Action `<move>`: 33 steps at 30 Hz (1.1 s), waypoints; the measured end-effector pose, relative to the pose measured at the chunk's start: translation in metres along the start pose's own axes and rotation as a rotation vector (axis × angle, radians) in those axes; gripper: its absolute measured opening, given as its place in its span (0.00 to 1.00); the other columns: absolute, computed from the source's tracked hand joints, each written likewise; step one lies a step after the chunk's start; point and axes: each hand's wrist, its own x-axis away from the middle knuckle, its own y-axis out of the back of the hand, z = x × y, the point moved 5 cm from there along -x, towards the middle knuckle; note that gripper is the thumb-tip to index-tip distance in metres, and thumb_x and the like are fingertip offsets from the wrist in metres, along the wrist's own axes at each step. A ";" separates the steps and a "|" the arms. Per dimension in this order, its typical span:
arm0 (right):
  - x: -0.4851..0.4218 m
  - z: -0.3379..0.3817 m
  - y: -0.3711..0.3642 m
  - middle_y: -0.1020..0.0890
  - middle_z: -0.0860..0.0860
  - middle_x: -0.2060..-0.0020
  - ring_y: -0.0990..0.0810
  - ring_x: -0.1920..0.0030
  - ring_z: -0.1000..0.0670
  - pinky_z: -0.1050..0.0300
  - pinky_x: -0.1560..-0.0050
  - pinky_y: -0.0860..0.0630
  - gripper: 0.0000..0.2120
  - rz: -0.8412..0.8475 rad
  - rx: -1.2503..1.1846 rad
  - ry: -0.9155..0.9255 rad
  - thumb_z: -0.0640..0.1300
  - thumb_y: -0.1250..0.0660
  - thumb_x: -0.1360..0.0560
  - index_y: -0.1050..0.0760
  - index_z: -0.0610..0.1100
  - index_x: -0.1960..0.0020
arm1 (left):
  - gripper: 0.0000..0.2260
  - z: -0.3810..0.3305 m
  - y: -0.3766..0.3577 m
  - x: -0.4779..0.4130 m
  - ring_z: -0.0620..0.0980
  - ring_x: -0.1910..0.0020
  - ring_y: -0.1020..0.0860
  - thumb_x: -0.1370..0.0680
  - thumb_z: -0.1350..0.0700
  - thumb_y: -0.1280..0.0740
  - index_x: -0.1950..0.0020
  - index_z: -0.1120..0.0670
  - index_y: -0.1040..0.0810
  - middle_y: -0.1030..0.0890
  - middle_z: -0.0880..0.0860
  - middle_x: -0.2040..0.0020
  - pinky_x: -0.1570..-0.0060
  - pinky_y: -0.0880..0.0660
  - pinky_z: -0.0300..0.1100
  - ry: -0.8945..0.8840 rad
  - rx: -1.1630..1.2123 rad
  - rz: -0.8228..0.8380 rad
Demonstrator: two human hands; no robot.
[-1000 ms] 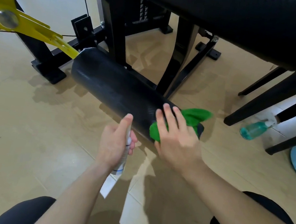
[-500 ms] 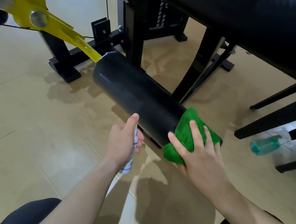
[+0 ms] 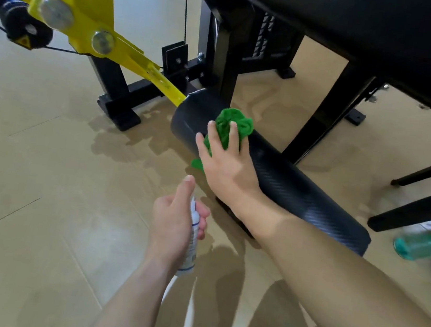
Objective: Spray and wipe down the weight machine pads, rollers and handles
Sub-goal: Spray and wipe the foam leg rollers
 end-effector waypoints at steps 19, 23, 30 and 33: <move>0.098 -0.083 0.005 0.30 0.36 0.30 0.27 0.44 0.27 0.32 0.48 0.23 0.37 0.079 -0.074 -0.144 0.43 0.22 0.32 0.29 0.43 0.26 | 0.28 0.005 0.020 -0.029 0.50 0.76 0.27 0.16 0.42 0.37 0.66 0.63 0.21 0.25 0.56 0.73 0.74 0.27 0.37 0.069 -0.051 0.031; 0.083 -0.076 0.015 0.28 0.39 0.32 0.25 0.47 0.29 0.35 0.55 0.22 0.34 0.031 -0.120 -0.218 0.51 0.25 0.29 0.29 0.45 0.26 | 0.28 0.003 0.013 -0.030 0.51 0.76 0.28 0.16 0.43 0.38 0.68 0.62 0.22 0.26 0.58 0.73 0.72 0.27 0.37 0.038 -0.053 0.068; -0.006 -0.043 0.022 0.28 0.42 0.33 0.25 0.45 0.32 0.40 0.54 0.22 0.28 0.013 -0.188 -0.204 0.56 0.35 0.22 0.32 0.47 0.25 | 0.29 -0.012 0.013 -0.052 0.51 0.77 0.29 0.16 0.41 0.37 0.67 0.63 0.22 0.27 0.57 0.75 0.73 0.28 0.38 0.001 -0.090 0.032; 0.015 -0.050 0.032 0.29 0.44 0.31 0.25 0.42 0.35 0.42 0.52 0.21 0.28 -0.050 -0.261 -0.246 0.53 0.34 0.21 0.34 0.47 0.24 | 0.28 -0.024 0.019 -0.065 0.53 0.77 0.30 0.17 0.42 0.37 0.66 0.62 0.22 0.27 0.58 0.74 0.71 0.28 0.39 -0.018 -0.164 0.071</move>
